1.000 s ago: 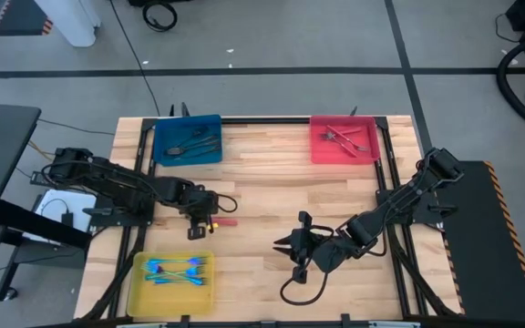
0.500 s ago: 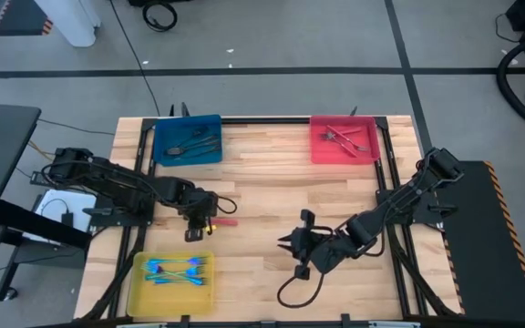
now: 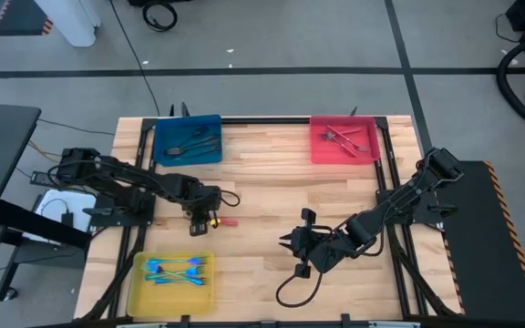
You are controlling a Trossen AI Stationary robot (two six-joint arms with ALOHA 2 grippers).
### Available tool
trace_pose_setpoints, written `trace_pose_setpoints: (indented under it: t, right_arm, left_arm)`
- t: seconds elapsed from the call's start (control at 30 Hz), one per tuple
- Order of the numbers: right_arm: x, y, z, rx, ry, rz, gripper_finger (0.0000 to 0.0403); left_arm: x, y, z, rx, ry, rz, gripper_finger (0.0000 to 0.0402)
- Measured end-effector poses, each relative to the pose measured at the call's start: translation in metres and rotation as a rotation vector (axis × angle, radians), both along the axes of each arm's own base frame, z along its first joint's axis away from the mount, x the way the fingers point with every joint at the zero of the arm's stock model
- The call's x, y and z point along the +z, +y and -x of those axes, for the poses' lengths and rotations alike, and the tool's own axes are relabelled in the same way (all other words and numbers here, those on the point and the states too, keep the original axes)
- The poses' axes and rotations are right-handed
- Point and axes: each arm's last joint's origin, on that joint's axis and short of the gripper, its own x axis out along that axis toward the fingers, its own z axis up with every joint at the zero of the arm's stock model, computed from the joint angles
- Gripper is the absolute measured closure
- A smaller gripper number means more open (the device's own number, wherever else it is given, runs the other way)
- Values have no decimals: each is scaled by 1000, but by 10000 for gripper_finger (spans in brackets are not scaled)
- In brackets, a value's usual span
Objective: Sort silverware by color (type)
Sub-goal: Put the pink fork into the pink bin
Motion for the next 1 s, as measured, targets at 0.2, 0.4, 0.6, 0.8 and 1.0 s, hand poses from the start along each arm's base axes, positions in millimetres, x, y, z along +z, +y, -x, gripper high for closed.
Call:
trace_pose_setpoints:
  t: [0.2, 0.4, 0.6, 0.8, 1.0]
  right_arm:
    - [0, 0, 0, 1, 1, 1, 332]
    - [0, 0, 0, 0, 4, 3, 332]
    - [-1, 0, 0, 0, 6, 4, 332]
    - [-1, 0, 0, -1, 6, 4, 332]
    - [0, -1, 0, -27, -8, 24, 332]
  left_arm:
    - [-5, -1, -2, -7, 14, 5, 260]
    - [-6, 1, -3, -20, 4, -12, 262]
    - [-6, 3, -5, -45, -13, -56, 328]
    - [-6, 3, -5, -26, -23, -55, 387]
    - [-2, 3, -12, -2, -97, -52, 391]
